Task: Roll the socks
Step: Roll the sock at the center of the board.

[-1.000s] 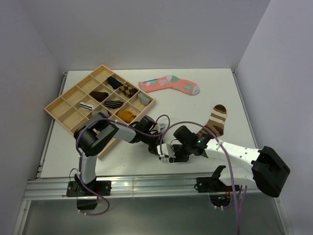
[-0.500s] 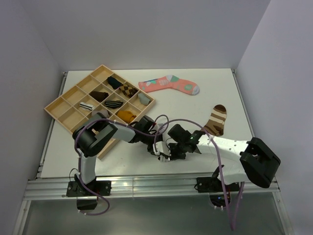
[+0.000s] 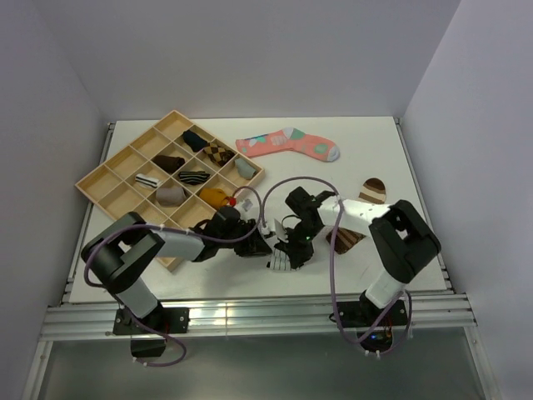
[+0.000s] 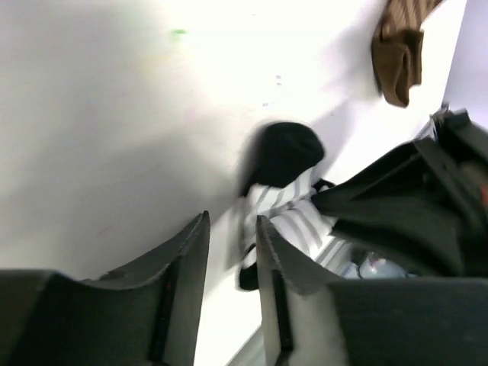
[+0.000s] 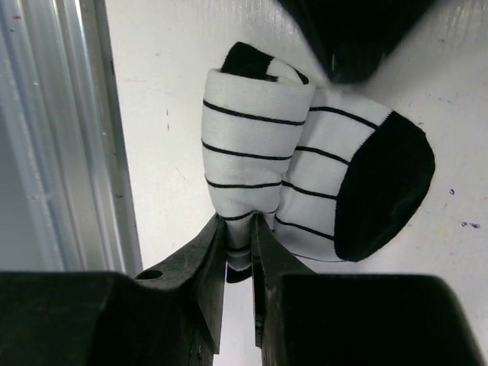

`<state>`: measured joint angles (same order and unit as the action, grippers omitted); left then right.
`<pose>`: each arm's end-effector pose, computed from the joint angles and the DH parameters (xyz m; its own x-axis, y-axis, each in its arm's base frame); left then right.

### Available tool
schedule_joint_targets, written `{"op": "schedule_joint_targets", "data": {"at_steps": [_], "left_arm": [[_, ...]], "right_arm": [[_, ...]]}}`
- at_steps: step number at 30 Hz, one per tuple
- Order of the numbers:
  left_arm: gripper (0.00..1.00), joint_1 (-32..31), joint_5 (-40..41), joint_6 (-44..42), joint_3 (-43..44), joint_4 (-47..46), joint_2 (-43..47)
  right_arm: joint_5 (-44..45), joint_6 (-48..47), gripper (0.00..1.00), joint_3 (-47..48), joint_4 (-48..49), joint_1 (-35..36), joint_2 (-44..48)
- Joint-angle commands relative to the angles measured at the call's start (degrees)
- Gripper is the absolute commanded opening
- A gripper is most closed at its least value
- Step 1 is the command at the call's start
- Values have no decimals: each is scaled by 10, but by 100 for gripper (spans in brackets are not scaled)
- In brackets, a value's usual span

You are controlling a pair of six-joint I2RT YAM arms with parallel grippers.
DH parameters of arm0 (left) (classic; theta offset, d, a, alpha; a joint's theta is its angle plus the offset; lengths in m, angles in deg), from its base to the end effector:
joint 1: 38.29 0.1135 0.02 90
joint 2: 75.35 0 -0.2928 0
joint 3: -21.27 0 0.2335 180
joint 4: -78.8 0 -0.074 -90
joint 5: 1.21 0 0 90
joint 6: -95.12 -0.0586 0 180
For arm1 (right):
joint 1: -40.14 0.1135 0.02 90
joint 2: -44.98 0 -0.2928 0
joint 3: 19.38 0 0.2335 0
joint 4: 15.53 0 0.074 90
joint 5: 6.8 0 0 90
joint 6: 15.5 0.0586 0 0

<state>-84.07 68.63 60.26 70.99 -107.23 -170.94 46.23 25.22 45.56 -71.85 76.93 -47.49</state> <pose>0.2018 -0.2364 0.1547 -0.9588 -0.1192 -0.2577 0.1234 0.6425 -0.7562 0.1812 0.1795 0.1780 -0.1177 -0.8441 -0.5231 -0.9493 -0.0591 0.3089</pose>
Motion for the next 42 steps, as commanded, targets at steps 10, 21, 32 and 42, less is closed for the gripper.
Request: {"op": "schedule_joint_targets", "data": {"at_steps": [10,21,32,42], "left_arm": [[32,-44,200,-107,-156,-161,200],[34,-98,131,-253,-41,-131,132],[35,-100,49,-266,-5,-148,39],[35,-113,21,-245,-18,-186,-8]], "right_arm": [[-8,-46,11,157,-198,-52,-204],[16,9,11,249,-229,-74,-293],[21,28,11,254,-221,-81,-304],[23,33,11,257,-217,-82,-314]]}}
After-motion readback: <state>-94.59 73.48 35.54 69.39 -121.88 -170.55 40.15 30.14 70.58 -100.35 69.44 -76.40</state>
